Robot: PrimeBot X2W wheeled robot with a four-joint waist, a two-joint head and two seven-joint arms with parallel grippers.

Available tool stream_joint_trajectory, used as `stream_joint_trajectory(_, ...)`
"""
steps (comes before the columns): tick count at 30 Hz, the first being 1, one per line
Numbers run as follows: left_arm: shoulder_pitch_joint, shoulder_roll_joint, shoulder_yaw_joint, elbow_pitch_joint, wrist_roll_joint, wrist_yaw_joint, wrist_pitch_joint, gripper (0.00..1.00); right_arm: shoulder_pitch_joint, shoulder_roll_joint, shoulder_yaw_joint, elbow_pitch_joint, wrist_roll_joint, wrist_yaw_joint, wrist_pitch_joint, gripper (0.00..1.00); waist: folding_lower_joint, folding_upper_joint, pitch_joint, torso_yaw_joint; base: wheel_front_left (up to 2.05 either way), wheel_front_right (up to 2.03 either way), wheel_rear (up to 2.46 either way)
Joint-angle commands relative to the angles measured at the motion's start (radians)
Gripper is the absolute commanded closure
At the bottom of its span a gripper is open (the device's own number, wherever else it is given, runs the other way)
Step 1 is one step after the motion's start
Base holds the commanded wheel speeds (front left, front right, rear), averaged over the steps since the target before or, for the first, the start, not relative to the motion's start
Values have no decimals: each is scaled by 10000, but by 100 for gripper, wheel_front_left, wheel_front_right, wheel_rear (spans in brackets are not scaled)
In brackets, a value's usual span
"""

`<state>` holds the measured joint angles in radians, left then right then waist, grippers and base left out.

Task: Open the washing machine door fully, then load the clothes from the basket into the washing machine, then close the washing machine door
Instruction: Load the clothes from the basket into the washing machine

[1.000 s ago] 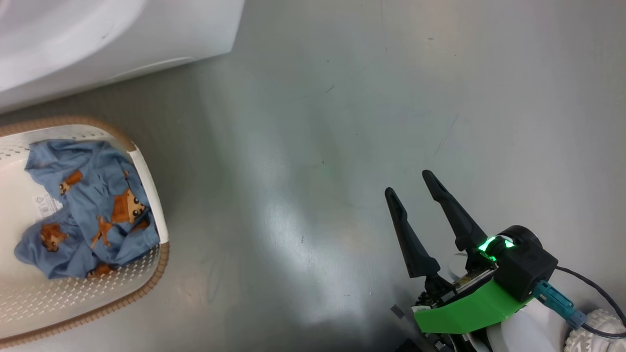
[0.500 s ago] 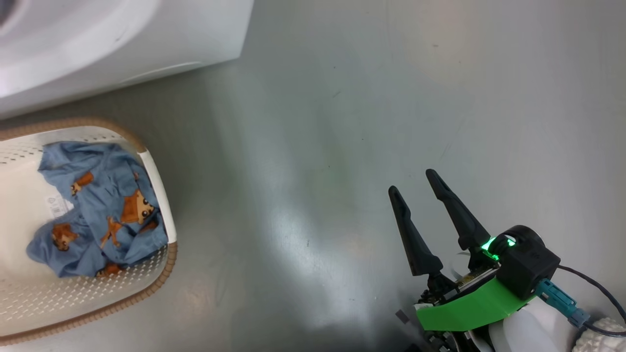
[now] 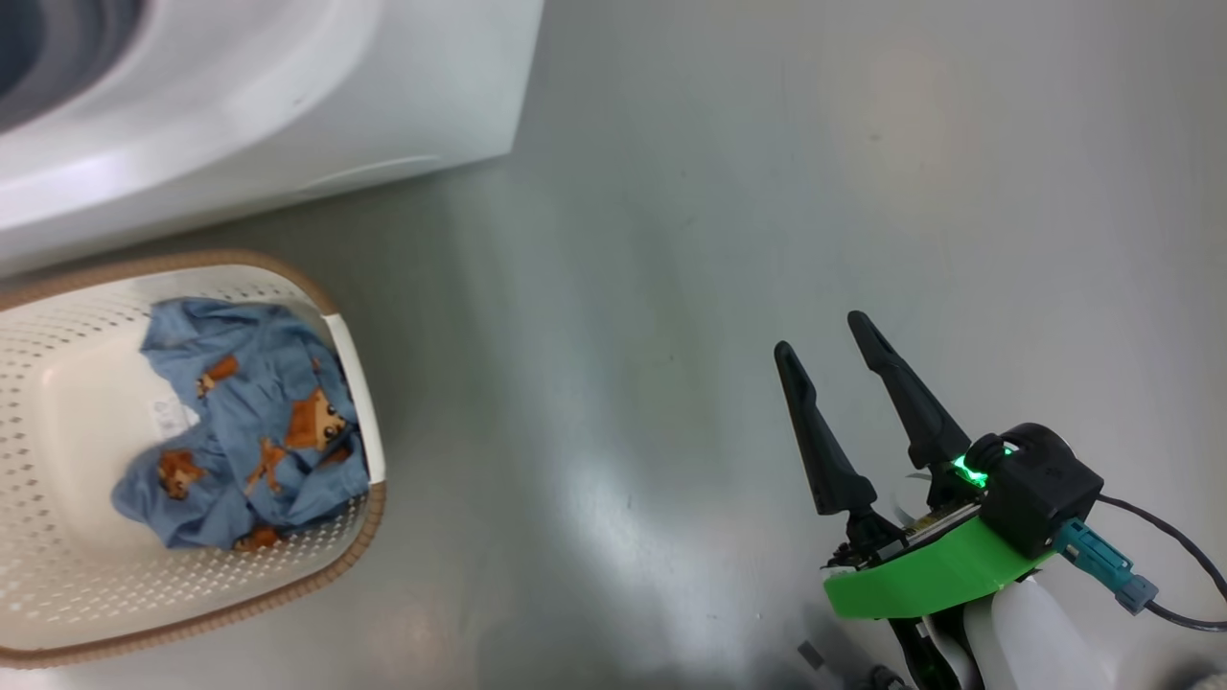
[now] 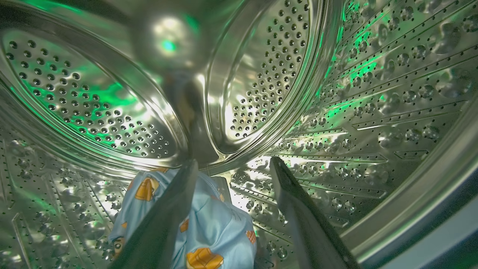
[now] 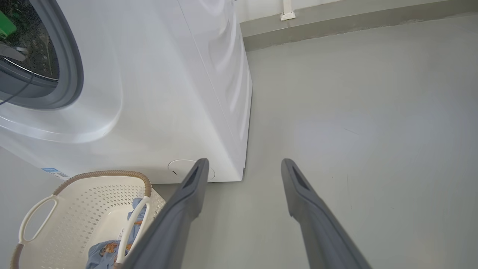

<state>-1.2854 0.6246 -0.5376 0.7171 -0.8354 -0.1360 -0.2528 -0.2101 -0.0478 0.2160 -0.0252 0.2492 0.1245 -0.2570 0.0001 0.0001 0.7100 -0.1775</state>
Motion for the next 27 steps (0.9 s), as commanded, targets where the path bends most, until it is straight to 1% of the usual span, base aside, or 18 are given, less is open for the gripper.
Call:
stream_joint_trajectory(1, 279, 433, 381, -259, 168, 54, -86, 0, 94, -24, 188, -117, 46, 62, -48, 0, -1, -1, -244, 166, 0, 0, 0)
stream_joint_trajectory(10, 1416, -82, 1061, -874, 640, 54, -88, 0, -27, -24, 7, 192, -43, 62, -48, 0, -1, -1, -867, 510, 0, 0, 0)
stream_joint_trajectory(23, 3197, -995, 2148, -1674, 1124, 54, -89, 0, -19, -24, -291, 626, -78, 62, -48, 0, -1, -1, -1950, 1030, 0, 0, 0)
stream_joint_trajectory(27, 3760, -1136, 2416, -1980, 1191, 54, -89, 0, 65, -24, -350, 700, -114, 62, -48, 0, -1, -1, -2228, 1130, 0, 0, 0)
